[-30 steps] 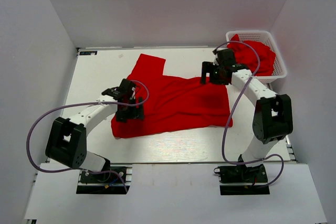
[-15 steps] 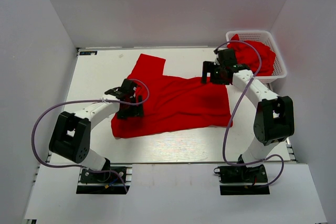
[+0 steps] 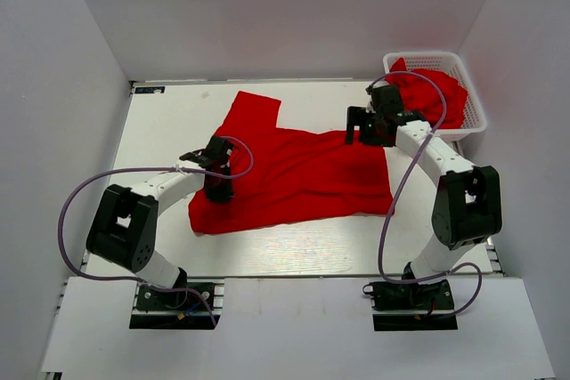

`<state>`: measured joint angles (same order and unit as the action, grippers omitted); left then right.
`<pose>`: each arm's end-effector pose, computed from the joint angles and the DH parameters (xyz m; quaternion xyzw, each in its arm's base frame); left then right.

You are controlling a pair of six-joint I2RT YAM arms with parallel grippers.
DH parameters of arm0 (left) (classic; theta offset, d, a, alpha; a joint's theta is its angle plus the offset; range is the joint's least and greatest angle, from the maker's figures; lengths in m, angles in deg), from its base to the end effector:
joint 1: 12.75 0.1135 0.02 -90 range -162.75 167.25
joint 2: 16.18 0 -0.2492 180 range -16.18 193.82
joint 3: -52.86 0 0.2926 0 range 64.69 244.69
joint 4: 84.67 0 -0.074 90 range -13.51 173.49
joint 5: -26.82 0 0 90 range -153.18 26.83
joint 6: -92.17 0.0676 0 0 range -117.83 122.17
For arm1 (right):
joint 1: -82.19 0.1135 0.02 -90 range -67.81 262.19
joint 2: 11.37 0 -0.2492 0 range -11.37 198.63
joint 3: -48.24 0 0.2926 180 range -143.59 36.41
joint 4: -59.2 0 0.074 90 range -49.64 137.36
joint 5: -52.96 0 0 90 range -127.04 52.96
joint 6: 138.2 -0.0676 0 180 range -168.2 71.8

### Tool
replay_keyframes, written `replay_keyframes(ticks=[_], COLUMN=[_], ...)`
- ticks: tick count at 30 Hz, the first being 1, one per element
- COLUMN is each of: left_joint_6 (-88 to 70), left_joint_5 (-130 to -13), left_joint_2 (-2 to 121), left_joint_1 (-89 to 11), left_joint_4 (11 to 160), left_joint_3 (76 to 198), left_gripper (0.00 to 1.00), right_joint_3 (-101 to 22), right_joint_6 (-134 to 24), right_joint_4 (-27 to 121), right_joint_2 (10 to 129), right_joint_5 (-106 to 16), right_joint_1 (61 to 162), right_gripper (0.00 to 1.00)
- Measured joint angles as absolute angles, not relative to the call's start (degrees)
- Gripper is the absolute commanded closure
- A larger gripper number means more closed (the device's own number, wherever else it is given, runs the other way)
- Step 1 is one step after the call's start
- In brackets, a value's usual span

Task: Fold and stack the t-shirts
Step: Fold the flattened tshirt in 1/3 of the way

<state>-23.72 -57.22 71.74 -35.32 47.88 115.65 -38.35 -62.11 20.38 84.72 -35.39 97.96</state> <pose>0.2965 -0.1156 0.1035 -0.0365 0.9865 -0.0152 0.1590 0.4135 0.1148 0.2073 -0.0100 0.9344 0.0781 0.3473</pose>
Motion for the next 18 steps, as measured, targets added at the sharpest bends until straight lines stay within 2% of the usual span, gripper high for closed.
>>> replay_keyframes(ticks=[2,3,18], left_joint_6=[-23.7,-23.8,-20.9], left_joint_5=[-57.3,-57.3,-56.7], left_joint_2=[71.6,71.5,68.7], left_joint_1=[-35.3,-35.4,-35.5], left_joint_4=[47.9,47.9,47.2], left_joint_3=[115.7,115.7,118.3], left_gripper=[0.89,1.00,1.00], right_joint_3=[-38.2,-38.1,-37.8], right_joint_6=[-62.2,-62.2,-62.6], right_joint_4=[20.4,20.4,20.4], right_joint_2=[84.4,84.3,84.1], right_joint_5=[-35.3,-35.2,-34.2], right_joint_1=[98.0,98.0,98.0], right_gripper=[0.10,0.10,0.10])
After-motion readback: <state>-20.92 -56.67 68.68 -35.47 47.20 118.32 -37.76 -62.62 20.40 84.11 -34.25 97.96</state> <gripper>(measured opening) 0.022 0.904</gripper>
